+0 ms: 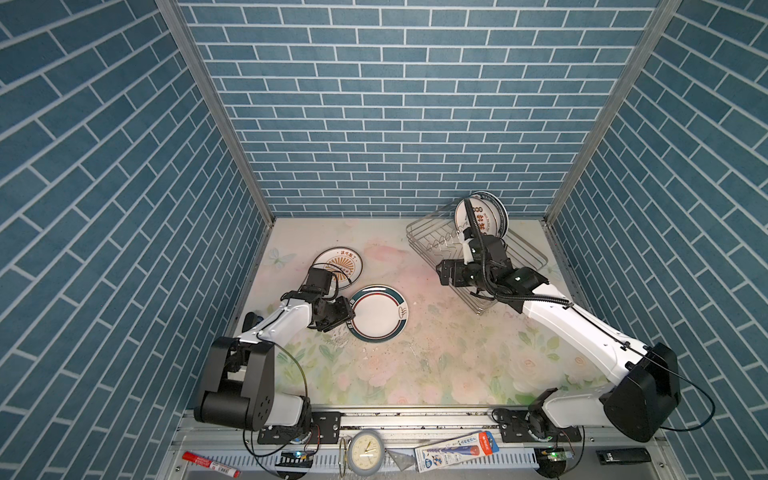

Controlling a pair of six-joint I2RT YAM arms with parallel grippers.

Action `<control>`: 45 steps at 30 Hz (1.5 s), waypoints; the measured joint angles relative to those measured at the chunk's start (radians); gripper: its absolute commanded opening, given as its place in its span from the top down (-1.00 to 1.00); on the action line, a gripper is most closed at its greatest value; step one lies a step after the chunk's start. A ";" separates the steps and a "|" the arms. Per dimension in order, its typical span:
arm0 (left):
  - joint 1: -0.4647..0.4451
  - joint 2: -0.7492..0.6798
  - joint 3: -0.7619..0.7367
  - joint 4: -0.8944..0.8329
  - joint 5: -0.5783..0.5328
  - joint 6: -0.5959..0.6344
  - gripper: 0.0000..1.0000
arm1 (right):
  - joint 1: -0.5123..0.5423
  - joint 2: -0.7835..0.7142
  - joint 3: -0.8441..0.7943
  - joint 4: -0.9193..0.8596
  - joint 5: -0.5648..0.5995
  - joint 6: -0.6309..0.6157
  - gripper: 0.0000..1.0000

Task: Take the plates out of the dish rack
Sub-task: 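Open the left gripper and draw it back while the right moves to the rack, then grip the rim of the outermost red-lettered plate in the rack with the right gripper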

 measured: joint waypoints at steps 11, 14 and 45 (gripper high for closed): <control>0.010 -0.152 0.043 -0.066 -0.063 0.037 -0.61 | -0.162 0.128 0.185 -0.103 0.121 -0.205 -0.98; 0.024 -0.167 0.043 -0.070 -0.059 0.048 -0.77 | -0.222 0.203 0.279 -0.109 0.132 -0.275 -0.98; 0.058 -0.260 0.053 -0.069 -0.061 -0.010 -0.99 | -0.419 0.642 0.609 -0.005 0.053 -0.555 -0.55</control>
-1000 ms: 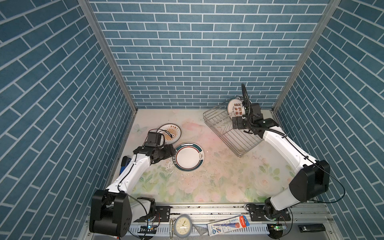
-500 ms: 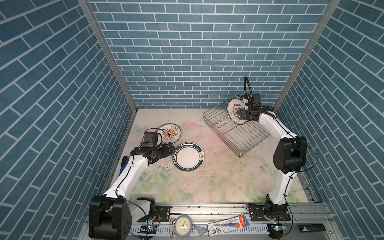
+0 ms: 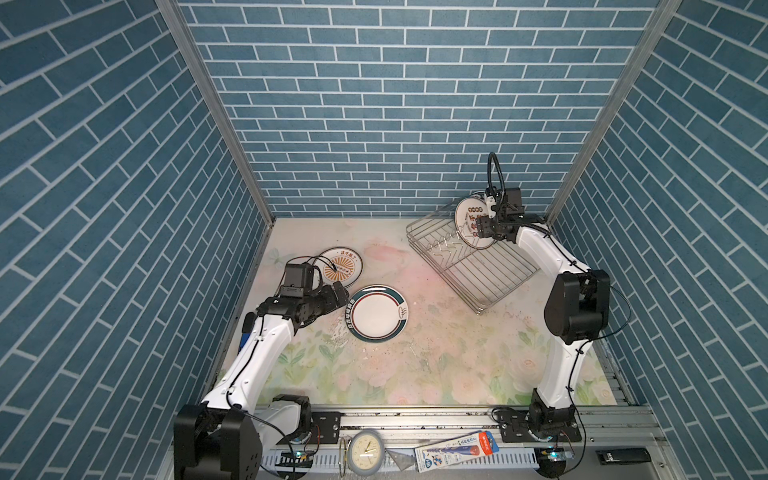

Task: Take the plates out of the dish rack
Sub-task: 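Grip the rim of the outermost red-lettered plate in the rack with the right gripper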

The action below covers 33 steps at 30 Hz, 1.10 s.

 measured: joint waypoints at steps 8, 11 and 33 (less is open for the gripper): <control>0.002 -0.043 -0.005 0.002 -0.059 -0.038 -0.99 | -0.021 0.056 0.010 0.037 -0.033 -0.012 -0.35; 0.008 -0.054 -0.011 0.007 -0.072 -0.047 -0.99 | -0.026 0.066 0.010 0.059 -0.047 -0.022 -0.20; 0.016 -0.055 -0.022 0.015 -0.067 -0.076 -0.99 | -0.043 0.150 0.005 0.254 -0.082 -0.049 0.21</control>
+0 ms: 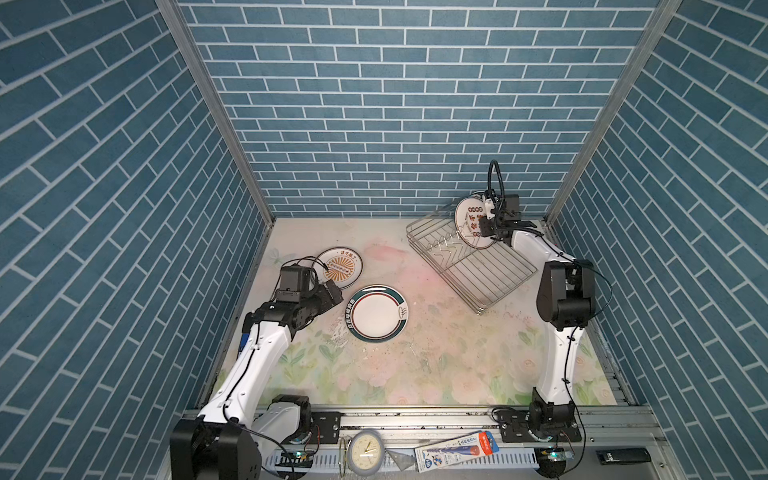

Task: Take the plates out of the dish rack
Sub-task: 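Grip the rim of the outermost red-lettered plate in the rack with the right gripper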

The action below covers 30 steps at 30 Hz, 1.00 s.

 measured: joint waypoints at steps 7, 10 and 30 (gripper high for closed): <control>0.000 0.000 -0.002 0.006 0.010 0.000 -0.99 | 0.000 0.000 -0.005 0.016 -0.002 -0.008 0.31; 0.000 -0.001 -0.004 0.008 0.010 0.000 -0.99 | 0.000 0.000 -0.007 0.019 -0.005 -0.010 0.35; 0.000 0.055 -0.014 0.008 -0.005 0.014 -0.99 | 0.000 -0.003 -0.031 0.064 -0.040 -0.011 0.63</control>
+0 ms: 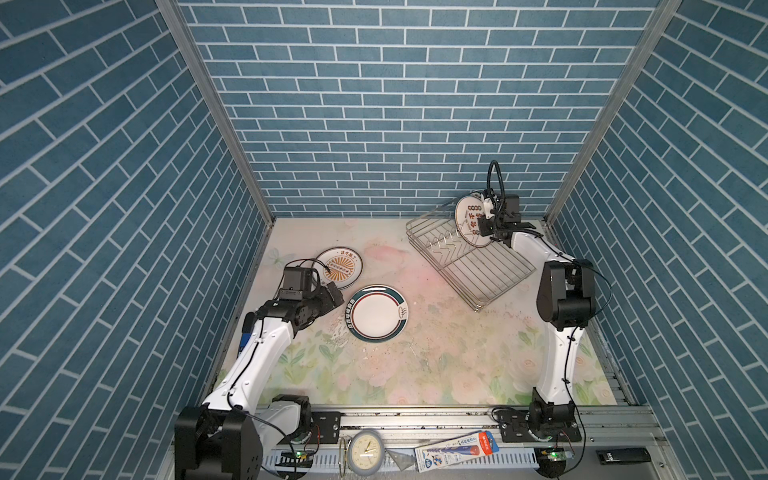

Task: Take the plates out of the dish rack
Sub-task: 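Grip the rim of the outermost red-lettered plate in the rack with the right gripper, then lift the red-lettered plate out of the rack toward the left gripper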

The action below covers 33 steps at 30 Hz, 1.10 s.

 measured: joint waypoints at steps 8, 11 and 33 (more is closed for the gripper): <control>0.000 0.008 0.000 0.013 0.004 0.001 -0.99 | 0.001 -0.023 -0.059 0.031 -0.009 -0.004 0.65; 0.000 0.009 0.000 0.015 0.004 0.001 -0.99 | 0.000 -0.029 -0.088 0.029 -0.007 -0.011 0.88; 0.001 0.040 0.000 0.030 0.038 0.005 -0.99 | -0.004 -0.128 -0.159 0.011 0.011 -0.044 1.00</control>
